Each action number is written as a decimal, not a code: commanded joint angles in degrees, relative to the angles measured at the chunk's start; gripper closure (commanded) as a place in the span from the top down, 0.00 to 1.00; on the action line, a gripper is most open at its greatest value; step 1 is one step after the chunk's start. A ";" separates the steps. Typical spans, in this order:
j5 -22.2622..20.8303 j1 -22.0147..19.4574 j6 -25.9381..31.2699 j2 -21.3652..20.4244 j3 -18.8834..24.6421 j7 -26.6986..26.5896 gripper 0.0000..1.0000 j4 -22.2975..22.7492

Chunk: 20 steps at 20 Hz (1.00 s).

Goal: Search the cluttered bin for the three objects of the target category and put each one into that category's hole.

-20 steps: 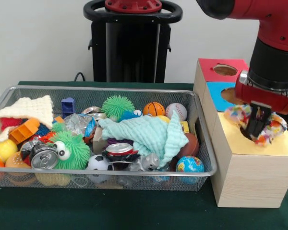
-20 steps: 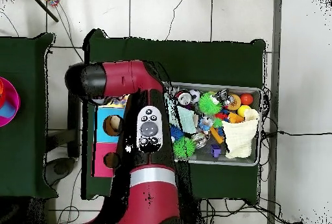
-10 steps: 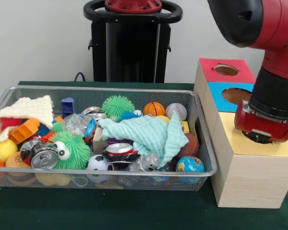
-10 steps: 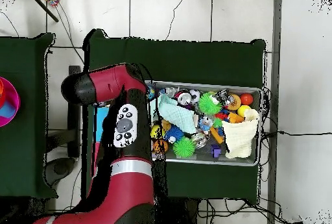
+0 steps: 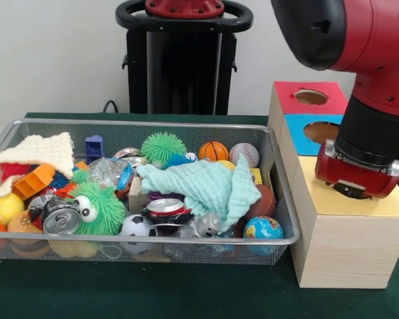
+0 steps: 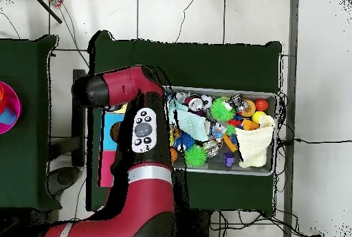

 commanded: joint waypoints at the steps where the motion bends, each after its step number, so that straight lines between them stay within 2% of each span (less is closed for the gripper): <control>1: -0.91 -5.68 1.04 -3.24 4.59 -7.92 0.00 3.35; 3: -0.96 -7.24 1.01 -4.59 6.48 -10.59 0.00 5.04; 8: -1.50 -10.20 5.27 -9.70 9.77 -15.93 0.00 8.97; 16: -0.27 -12.64 10.59 -13.48 15.02 -14.42 0.00 10.07; 20: -1.66 -12.04 11.47 -15.56 14.50 -11.96 0.00 9.63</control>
